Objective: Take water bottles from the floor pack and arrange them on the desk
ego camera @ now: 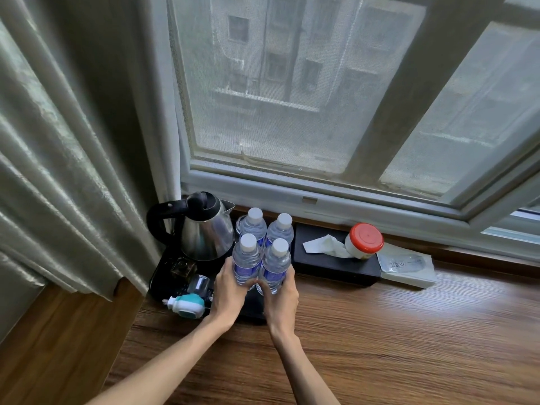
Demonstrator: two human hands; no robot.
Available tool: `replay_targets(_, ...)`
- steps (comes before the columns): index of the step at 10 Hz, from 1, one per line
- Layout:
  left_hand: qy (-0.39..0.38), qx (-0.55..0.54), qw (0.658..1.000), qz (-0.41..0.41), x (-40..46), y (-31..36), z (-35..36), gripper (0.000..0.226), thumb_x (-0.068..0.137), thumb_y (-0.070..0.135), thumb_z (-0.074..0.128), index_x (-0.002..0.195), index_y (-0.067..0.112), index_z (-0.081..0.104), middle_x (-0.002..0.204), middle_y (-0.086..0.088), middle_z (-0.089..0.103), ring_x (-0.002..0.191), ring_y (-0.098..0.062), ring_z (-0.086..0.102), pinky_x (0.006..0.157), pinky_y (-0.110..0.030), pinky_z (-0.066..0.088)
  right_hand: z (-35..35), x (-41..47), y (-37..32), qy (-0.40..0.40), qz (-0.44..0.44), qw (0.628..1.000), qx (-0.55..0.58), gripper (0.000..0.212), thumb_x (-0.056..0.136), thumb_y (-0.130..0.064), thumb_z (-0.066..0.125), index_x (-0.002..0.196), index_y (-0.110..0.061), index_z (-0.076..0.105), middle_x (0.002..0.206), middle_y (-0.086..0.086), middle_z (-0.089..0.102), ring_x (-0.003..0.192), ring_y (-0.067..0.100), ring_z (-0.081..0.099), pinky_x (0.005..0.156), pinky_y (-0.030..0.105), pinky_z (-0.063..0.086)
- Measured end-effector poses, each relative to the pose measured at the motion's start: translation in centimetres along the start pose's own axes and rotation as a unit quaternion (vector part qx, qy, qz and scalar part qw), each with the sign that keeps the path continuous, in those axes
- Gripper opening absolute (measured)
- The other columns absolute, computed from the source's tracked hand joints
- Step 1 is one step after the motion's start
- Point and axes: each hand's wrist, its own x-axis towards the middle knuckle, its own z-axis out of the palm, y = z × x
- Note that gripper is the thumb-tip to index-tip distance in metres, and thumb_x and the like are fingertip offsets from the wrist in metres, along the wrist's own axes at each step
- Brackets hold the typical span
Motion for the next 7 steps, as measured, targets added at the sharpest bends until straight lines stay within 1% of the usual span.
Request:
replay_targets(1, -0.005, 0.000, 1.000, -0.004, -0.1, 0.3, -0.1, 0.066, 0.065, 0.020, 0.091, 0.121, 0.017, 0.054, 0.115, -0.002, 0.068, 0.103, -0.017, 0.064, 0.076, -0.024, 0.045, -0.1, -0.1, -0.1, -0.001, -0.003, 1.000, -0.006, 0.073, 0.081, -0.014, 0.082, 0.141, -0.029, 0.044, 0.132, -0.008, 0.065, 0.119, 0.012, 0.063, 0.099, 0.039, 0.053)
replay_targets(2, -0.013, -0.014, 1.000, -0.009, 0.0, 0.4, -0.3, 0.072, 0.064, 0.021, 0.090, 0.125, 0.020, 0.052, 0.120, -0.001, 0.066, 0.108, -0.017, 0.063, 0.079, -0.023, 0.044, -0.4, 0.1, -0.1, -0.017, -0.002, 1.000, 0.007, 0.084, 0.079, -0.015, 0.083, 0.148, -0.027, 0.037, 0.140, -0.005, 0.061, 0.126, 0.014, 0.060, 0.104, 0.037, 0.050)
replay_targets(3, -0.033, -0.038, 0.999, -0.005, -0.3, 0.9, -0.8, 0.084, 0.063, 0.023, 0.089, 0.135, 0.026, 0.046, 0.132, 0.004, 0.060, 0.119, -0.010, 0.056, 0.091, -0.025, 0.045, -1.1, -0.2, -0.7, -0.060, 0.010, 0.998, 0.032, 0.105, 0.080, -0.031, 0.084, 0.159, -0.031, 0.015, 0.150, 0.000, 0.052, 0.135, 0.016, 0.052, 0.107, 0.030, 0.044)
replay_targets(4, -0.036, -0.030, 0.999, 0.023, -0.4, 1.3, -1.8, 0.098, 0.063, 0.017, 0.090, 0.146, 0.023, 0.038, 0.145, 0.003, 0.048, 0.129, -0.005, 0.043, 0.104, -0.026, 0.037, -1.8, -0.7, -1.2, -0.076, -0.014, 0.997, 0.024, 0.112, 0.079, -0.035, 0.084, 0.145, -0.056, -0.005, 0.158, 0.003, 0.042, 0.142, 0.016, 0.043, 0.115, 0.034, 0.038)
replay_targets(5, -0.028, -0.015, 0.999, 0.043, -0.3, 2.5, -3.4, 0.103, 0.066, 0.009, 0.089, 0.151, 0.018, 0.032, 0.152, -0.003, 0.040, 0.137, -0.010, 0.038, 0.109, -0.024, 0.029, -3.1, -1.1, -2.4, -0.064, -0.039, 0.997, 0.013, 0.114, 0.076, -0.032, 0.087, 0.137, -0.064, -0.004, 0.160, 0.002, 0.036, 0.145, 0.013, 0.039, 0.119, 0.037, 0.035)
replay_targets(6, -0.020, 0.001, 0.996, 0.089, 0.3, 4.4, -5.4, 0.098, 0.070, 0.004, 0.085, 0.152, 0.018, 0.032, 0.154, 0.000, 0.037, 0.137, -0.004, 0.033, 0.112, -0.019, 0.024, -5.1, -0.5, -4.0, -0.052, -0.063, 0.996, 0.019, 0.105, 0.073, -0.039, 0.087, 0.140, -0.063, 0.009, 0.158, 0.002, 0.038, 0.144, 0.010, 0.038, 0.118, 0.030, 0.034)
replay_targets(7, -0.027, 0.008, 0.990, 0.139, 0.9, 8.0, -7.5, 0.091, 0.073, 0.003, 0.080, 0.152, 0.018, 0.036, 0.154, 0.004, 0.038, 0.139, -0.001, 0.030, 0.112, -0.016, 0.022, -7.8, 0.5, -6.9, -0.029, -0.102, 0.993, 0.043, 0.099, 0.075, -0.043, 0.085, 0.155, -0.029, 0.029, 0.150, -0.002, 0.048, 0.137, 0.002, 0.042, 0.110, 0.014, 0.031)
